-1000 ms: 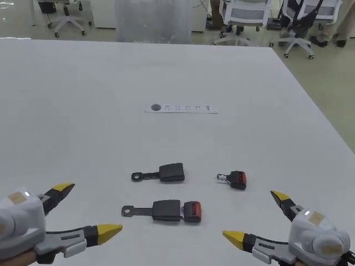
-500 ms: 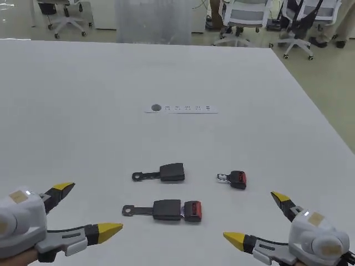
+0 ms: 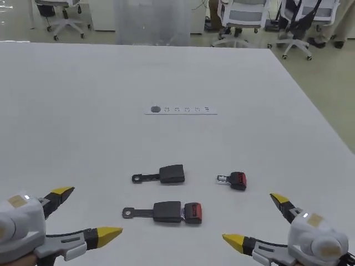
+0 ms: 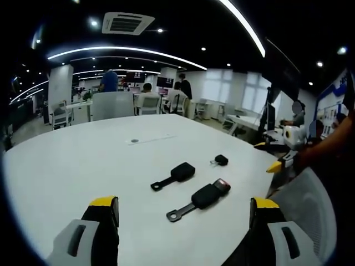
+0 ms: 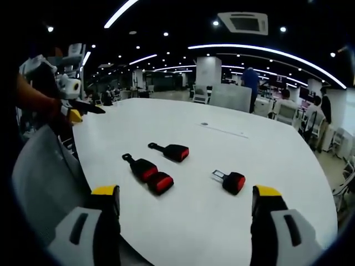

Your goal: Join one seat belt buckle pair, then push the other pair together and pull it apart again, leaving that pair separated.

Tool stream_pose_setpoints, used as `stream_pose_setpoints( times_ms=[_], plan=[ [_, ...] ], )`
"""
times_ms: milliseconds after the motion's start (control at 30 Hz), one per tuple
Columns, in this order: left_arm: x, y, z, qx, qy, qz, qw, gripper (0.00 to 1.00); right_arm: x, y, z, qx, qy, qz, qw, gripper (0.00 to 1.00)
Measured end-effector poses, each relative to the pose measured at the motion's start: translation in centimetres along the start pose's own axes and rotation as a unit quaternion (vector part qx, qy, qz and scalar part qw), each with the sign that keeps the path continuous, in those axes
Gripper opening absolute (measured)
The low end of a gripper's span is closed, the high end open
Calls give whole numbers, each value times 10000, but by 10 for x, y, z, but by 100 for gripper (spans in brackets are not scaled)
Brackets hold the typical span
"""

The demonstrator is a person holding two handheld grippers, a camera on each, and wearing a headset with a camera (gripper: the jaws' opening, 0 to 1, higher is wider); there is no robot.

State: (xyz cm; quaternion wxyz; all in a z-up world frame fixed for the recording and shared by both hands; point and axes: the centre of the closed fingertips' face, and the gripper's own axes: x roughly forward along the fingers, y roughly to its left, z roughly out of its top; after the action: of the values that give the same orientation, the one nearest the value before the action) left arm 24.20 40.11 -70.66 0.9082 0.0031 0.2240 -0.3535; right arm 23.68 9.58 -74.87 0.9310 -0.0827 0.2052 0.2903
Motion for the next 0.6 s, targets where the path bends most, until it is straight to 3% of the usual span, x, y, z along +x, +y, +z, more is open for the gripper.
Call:
stream_pose_setpoints(
  times_ms=[600],
  plan=[
    [3, 0, 0, -34, -4, -32, 10000, 100, 5, 0, 1, 32, 10, -9, 10000, 100]
  ],
)
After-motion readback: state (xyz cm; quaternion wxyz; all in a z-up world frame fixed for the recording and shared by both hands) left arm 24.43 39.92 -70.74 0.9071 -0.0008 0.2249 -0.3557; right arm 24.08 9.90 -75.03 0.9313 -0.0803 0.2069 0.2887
